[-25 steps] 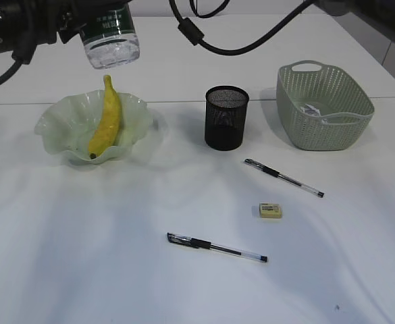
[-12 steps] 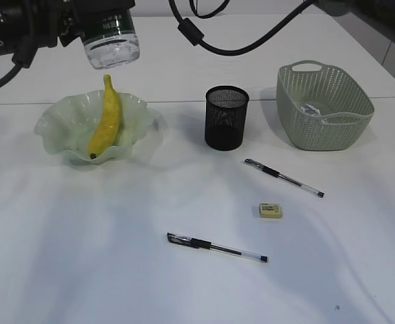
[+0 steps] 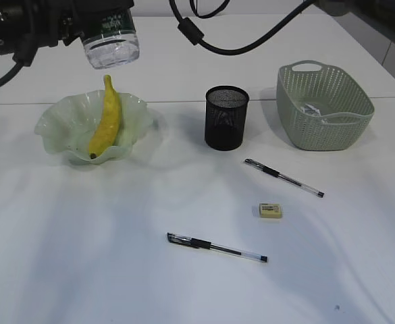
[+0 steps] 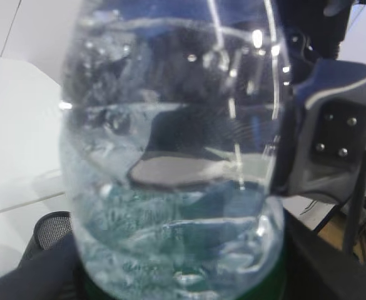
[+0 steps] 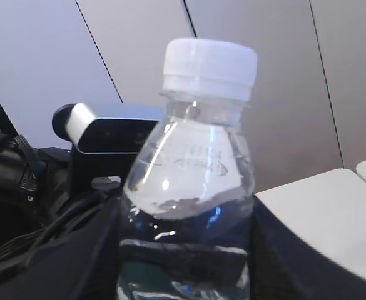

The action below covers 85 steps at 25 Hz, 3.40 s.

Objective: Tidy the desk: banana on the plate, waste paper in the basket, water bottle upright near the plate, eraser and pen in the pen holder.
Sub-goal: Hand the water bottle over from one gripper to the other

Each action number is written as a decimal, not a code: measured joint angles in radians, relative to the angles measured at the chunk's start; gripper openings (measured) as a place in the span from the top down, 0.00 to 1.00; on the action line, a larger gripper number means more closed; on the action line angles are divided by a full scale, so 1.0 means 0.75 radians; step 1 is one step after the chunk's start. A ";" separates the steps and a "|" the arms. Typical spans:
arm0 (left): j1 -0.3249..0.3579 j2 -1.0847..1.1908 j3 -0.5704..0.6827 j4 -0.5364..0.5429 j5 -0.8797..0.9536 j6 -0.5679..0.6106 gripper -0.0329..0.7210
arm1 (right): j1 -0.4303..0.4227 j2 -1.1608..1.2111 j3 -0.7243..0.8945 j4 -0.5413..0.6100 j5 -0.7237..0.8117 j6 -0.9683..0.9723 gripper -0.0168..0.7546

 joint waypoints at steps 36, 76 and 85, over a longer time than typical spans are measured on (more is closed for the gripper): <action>0.000 0.000 0.000 -0.019 0.000 -0.008 0.41 | 0.000 0.000 0.000 0.002 -0.003 0.024 0.49; -0.002 0.005 0.000 -0.025 -0.033 -0.024 0.45 | -0.002 0.000 -0.005 0.001 -0.009 0.205 0.37; -0.002 0.005 0.000 -0.025 -0.039 -0.008 0.45 | -0.002 0.000 -0.005 0.020 -0.015 0.276 0.28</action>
